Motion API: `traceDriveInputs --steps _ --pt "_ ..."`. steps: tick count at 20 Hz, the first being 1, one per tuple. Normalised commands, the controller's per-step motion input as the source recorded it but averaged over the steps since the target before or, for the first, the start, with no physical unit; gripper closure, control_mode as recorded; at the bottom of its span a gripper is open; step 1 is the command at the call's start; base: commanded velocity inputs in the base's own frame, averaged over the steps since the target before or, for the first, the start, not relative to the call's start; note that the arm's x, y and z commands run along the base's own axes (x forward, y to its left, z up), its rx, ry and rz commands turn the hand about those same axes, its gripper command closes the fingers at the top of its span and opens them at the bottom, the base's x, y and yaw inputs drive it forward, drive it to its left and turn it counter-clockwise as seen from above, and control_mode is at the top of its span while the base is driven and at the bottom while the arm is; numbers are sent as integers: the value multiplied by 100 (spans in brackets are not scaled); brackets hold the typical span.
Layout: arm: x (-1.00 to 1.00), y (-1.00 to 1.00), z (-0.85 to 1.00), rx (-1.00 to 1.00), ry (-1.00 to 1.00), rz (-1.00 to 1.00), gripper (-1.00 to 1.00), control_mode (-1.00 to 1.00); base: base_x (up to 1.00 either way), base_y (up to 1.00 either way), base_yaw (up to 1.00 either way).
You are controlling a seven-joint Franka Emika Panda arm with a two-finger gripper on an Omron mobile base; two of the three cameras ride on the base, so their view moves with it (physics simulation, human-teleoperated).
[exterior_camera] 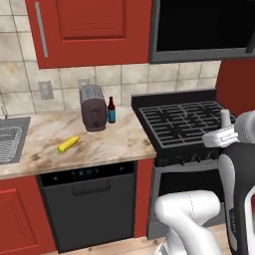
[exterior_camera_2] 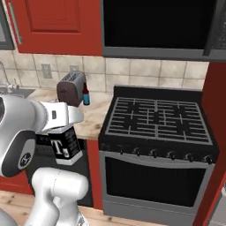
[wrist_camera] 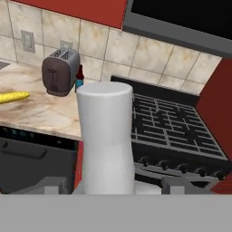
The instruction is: Place the liquor and beer on the top shelf of the fridge to keep them out of children's reach, and place the corn on lower shelves for easy access.
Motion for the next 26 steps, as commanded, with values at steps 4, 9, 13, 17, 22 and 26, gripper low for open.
traceDriveInputs --steps 4,9,13,17,22,26 --pt "0 0 0 0 0 0 100 100 -13 -60 -2" --pt "0 0 0 0 0 0 100 100 -19 -59 0" --pt "0 0 0 0 0 0 100 100 -25 -55 0" --pt "0 0 0 0 0 0 100 100 -47 -40 0" --pt "0 0 0 0 0 0 100 100 -68 -31 0" --pt "0 0 0 0 0 0 100 100 -75 -32 0"
